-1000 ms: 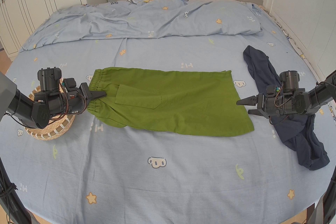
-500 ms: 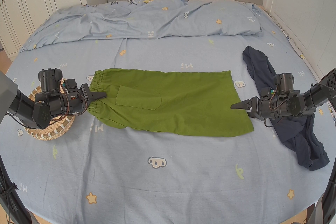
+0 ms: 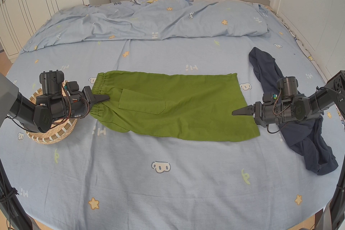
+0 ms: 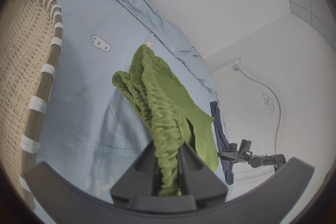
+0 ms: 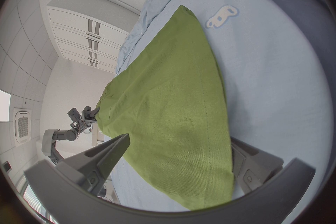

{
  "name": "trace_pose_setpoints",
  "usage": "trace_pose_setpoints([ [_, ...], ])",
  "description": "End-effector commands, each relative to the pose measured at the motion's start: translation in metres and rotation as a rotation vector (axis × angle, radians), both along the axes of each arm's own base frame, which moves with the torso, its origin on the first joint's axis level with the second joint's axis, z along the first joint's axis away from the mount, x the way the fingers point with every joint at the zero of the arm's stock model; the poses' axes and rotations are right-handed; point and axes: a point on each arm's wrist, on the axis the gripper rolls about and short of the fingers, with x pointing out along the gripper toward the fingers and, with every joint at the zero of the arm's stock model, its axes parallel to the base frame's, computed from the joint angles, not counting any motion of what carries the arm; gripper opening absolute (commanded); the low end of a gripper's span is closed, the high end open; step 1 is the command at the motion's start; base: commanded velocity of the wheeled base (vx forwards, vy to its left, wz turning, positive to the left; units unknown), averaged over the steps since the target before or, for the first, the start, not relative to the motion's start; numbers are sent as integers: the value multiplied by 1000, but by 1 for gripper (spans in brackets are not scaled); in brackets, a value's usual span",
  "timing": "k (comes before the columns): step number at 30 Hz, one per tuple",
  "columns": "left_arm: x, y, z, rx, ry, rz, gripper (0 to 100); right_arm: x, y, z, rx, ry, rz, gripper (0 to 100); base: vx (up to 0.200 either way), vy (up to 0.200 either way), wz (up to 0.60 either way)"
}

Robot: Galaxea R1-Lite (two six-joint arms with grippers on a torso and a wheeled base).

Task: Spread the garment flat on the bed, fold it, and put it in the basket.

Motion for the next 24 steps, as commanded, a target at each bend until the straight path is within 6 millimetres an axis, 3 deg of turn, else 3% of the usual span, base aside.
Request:
trace_pose_setpoints([
  [1, 0, 0, 0, 0, 1, 1, 0, 4, -7, -1, 2, 3, -20, 0, 0, 0, 0],
  [9, 0, 1, 0, 0, 1, 2, 0, 7, -23, 3, 27, -10, -36, 0, 0, 0, 0],
  [20, 1, 1, -6, 1, 20, 3, 0, 2, -27, 6, 36, 26, -43, 0, 0, 0, 0],
  [22, 0, 2, -7, 1, 29, 5, 0, -4, -27, 12, 33, 47, -44, 0, 0, 0, 0],
  [24, -3, 4, -10, 0, 65, 11, 0, -16, -28, 32, 30, 54, -42, 0, 0, 0, 0],
])
